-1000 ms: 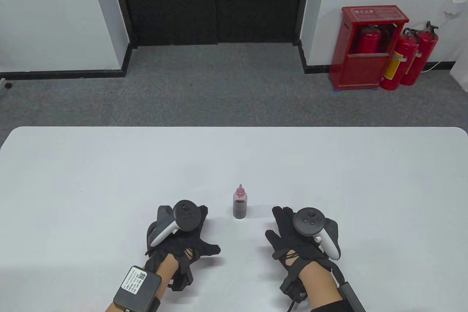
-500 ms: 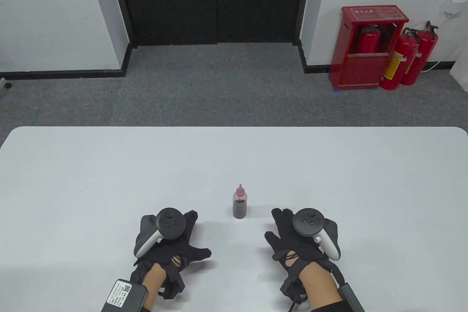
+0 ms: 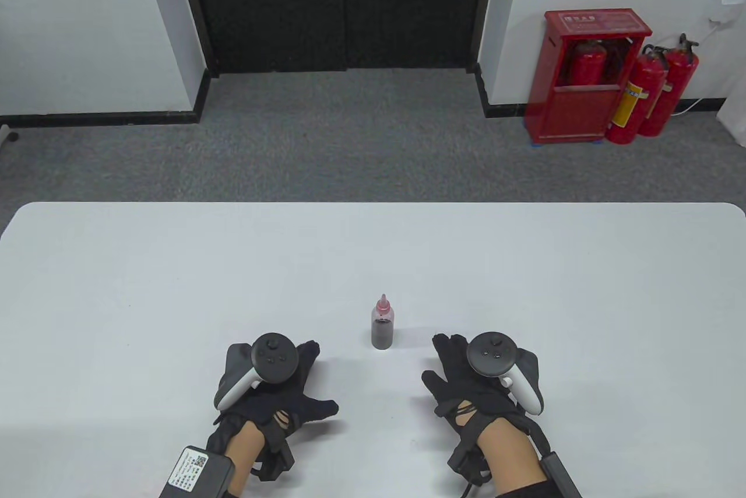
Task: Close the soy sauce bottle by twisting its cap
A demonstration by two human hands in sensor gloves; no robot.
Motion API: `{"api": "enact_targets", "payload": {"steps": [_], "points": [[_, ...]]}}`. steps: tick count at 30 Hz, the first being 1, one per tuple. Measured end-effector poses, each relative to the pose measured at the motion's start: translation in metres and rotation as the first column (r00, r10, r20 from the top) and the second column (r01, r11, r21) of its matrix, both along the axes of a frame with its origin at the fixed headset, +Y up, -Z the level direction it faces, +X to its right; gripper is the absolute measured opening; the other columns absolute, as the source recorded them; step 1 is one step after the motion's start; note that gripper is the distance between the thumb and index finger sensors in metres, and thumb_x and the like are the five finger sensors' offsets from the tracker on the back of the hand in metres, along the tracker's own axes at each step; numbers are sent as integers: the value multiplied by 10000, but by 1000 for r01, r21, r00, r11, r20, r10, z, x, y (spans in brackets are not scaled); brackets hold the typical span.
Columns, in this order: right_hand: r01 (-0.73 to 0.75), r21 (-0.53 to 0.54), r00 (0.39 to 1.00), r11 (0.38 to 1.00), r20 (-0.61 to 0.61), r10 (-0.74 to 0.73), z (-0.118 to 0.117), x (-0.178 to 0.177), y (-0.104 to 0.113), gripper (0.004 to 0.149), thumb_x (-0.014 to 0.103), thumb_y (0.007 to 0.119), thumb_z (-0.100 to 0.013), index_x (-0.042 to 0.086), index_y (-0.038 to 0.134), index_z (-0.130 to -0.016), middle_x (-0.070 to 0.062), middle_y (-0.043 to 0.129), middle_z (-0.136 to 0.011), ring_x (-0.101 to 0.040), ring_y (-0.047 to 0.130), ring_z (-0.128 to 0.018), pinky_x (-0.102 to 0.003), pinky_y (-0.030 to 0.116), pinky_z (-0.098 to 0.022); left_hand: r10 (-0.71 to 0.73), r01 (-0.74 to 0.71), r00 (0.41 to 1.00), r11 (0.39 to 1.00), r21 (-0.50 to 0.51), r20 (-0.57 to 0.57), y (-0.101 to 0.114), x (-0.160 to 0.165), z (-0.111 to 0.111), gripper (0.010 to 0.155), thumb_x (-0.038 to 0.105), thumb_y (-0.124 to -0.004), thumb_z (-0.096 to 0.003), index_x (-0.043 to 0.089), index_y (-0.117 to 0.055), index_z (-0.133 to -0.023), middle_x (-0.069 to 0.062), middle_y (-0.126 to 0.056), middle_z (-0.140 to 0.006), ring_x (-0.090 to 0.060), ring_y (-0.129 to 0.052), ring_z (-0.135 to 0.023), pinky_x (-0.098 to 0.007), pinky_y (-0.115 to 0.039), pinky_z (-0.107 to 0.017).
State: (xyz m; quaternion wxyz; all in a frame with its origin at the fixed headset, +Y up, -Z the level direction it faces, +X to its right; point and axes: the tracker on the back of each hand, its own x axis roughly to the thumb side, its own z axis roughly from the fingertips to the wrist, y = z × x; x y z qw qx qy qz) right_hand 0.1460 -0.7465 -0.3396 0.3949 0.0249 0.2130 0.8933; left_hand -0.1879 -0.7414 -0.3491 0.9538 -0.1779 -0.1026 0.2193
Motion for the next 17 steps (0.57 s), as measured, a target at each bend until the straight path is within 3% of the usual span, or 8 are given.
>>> {"api": "enact_targets", "payload": {"steps": [17], "points": [[-17,-14,999,1000,-48,16,1,-8,0,776,480,615,-473,302,201,-1105,-129,84,-1213,-478,50,-1067,-767,238,-658,-54,53,998,999,5,24,-3,5,3,1104,664,-896,-304,243,-300,-1133,-22,-438,-1223,-487,-379,-1143,-693,-389,-717]]}}
